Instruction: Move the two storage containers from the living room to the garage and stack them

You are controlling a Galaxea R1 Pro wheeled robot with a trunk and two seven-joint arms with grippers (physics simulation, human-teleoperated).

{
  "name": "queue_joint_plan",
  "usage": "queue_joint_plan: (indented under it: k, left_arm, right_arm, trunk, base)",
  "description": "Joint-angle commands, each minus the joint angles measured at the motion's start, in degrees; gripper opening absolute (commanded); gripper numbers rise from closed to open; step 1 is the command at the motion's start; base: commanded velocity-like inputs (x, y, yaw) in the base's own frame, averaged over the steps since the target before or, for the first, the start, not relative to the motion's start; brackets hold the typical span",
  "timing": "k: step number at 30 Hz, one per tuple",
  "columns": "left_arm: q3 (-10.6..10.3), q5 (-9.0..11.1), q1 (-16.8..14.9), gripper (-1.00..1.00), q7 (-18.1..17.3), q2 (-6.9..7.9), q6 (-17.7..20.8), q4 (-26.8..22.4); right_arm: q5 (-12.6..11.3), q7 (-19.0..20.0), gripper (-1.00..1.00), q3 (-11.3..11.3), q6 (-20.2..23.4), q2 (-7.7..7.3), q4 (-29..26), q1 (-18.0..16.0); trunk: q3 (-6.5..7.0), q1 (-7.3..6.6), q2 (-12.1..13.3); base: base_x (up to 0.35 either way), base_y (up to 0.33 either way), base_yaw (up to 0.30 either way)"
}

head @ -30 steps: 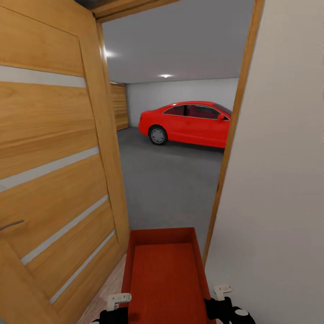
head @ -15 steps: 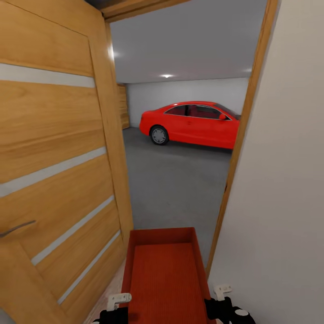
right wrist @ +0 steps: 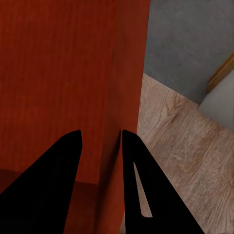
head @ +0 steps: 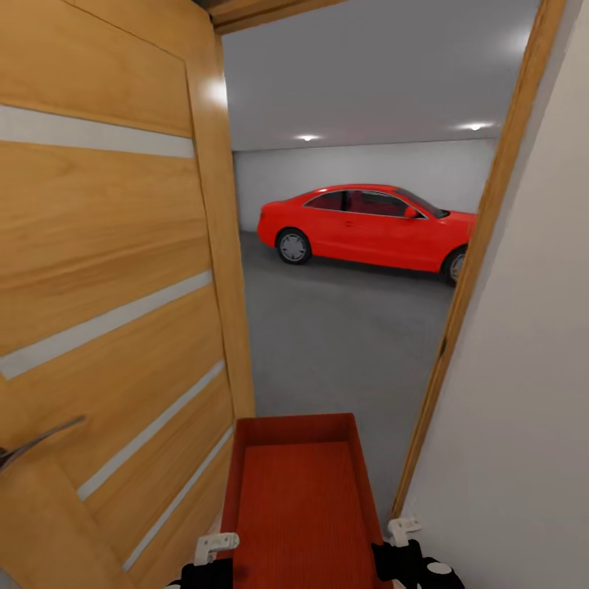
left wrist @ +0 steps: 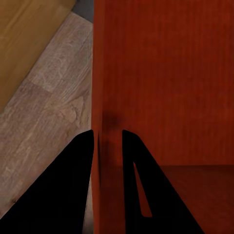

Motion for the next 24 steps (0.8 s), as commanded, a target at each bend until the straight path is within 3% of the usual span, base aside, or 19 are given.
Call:
queue_joint_plan:
  k: [1, 24]
  left_arm:
    - [5.11, -0.12, -0.05, -1.0, 2.86, 1.5, -2.77, -0.21]
    - [5.17, -0.21, -0.05, -1.0, 2.86, 1.44, -4.52, -0.16]
  right_arm:
    - [0.39, 3.16, -1.0, -0.07, 0.35, 0.01, 0.01, 0.0]
    - [0.39, 3.25, -1.0, -0.07, 0.35, 0.01, 0.01, 0.0]
  trunk:
    - [-0.14, 0.06, -0.13]
    - [-0.14, 0.06, -0.13]
  base:
    - [0.24, 0.193, 0.0]
    - [0.028, 0.021, 0.0]
